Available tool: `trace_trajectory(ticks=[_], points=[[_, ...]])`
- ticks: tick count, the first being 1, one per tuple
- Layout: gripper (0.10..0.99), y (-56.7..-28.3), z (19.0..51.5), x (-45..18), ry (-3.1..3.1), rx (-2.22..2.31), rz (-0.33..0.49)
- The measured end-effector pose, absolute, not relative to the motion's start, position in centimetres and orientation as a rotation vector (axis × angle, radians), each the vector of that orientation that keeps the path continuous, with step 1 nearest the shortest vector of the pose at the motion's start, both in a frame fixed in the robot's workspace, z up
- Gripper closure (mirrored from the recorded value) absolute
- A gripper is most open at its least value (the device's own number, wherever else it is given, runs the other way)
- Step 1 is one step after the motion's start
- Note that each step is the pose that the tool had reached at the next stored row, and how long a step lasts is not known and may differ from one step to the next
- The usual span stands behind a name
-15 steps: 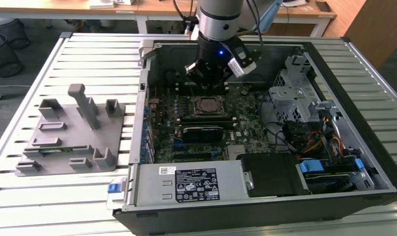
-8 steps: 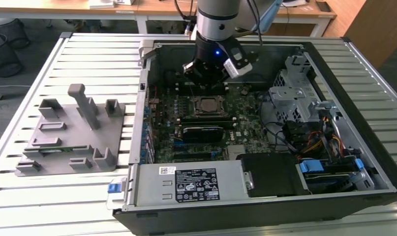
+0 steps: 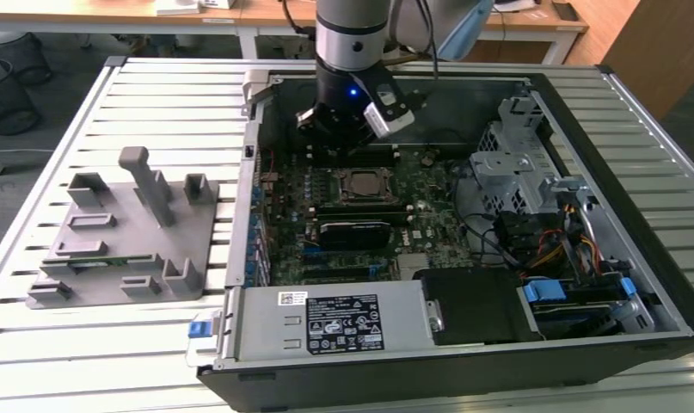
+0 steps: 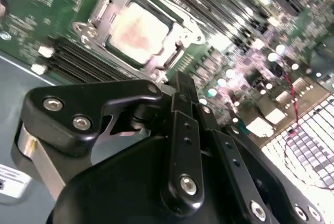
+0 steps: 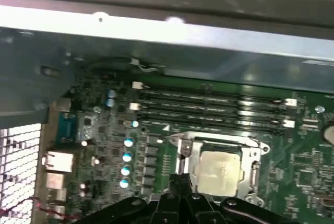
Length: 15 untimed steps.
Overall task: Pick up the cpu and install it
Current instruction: 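Install the first cpu locking lever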
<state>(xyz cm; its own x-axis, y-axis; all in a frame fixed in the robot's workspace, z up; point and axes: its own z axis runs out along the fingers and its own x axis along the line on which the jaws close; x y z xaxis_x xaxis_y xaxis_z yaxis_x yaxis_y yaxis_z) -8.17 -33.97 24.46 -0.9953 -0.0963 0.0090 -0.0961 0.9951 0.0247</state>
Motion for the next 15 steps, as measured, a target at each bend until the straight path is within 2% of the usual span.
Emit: trace_trajectory(ticks=[15], points=[[0.98,-33.4,24.7,-10.7,-3.135,0.15,-0.039]])
